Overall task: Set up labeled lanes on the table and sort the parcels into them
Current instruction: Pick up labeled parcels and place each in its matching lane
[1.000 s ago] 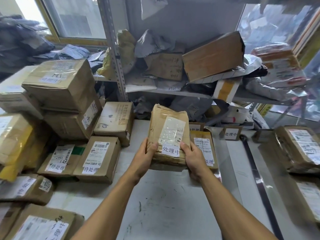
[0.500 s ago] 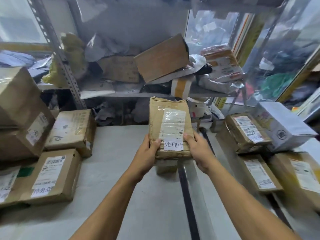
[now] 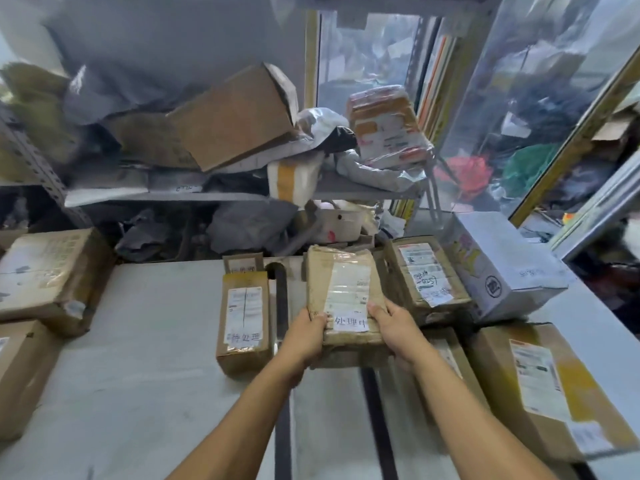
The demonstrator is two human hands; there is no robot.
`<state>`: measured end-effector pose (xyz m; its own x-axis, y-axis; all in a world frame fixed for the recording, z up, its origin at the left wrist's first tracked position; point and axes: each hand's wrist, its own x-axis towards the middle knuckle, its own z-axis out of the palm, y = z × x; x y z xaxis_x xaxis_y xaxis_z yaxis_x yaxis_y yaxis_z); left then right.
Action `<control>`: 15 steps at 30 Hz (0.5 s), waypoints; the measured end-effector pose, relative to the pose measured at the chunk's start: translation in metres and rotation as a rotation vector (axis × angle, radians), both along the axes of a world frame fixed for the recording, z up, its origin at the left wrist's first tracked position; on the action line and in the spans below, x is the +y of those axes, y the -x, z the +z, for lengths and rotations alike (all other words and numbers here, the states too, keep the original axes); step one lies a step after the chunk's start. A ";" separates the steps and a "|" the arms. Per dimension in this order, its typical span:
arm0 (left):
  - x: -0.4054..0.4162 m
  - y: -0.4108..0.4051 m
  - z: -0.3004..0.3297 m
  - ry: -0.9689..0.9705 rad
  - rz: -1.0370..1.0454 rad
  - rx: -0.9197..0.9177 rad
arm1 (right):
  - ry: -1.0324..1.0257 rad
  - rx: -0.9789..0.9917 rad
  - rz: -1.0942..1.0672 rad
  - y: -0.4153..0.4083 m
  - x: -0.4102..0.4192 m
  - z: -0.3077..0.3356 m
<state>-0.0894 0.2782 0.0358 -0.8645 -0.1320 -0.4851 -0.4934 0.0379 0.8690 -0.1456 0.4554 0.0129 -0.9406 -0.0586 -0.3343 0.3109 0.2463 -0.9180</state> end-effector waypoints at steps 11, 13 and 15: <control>0.014 0.041 -0.041 0.060 0.142 -0.138 | 0.099 -0.101 -0.031 0.025 -0.011 -0.052; 0.015 0.044 -0.049 0.091 0.164 -0.147 | 0.086 -0.102 -0.021 0.030 -0.013 -0.058; 0.017 0.044 -0.059 0.099 0.195 -0.153 | 0.050 -0.118 0.014 0.034 -0.016 -0.065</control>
<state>-0.1334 0.2954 -0.0233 -0.7356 -0.3420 -0.5847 -0.6251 0.0103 0.7805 -0.1796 0.4396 -0.0517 -0.8941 -0.0907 -0.4386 0.4140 0.2060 -0.8866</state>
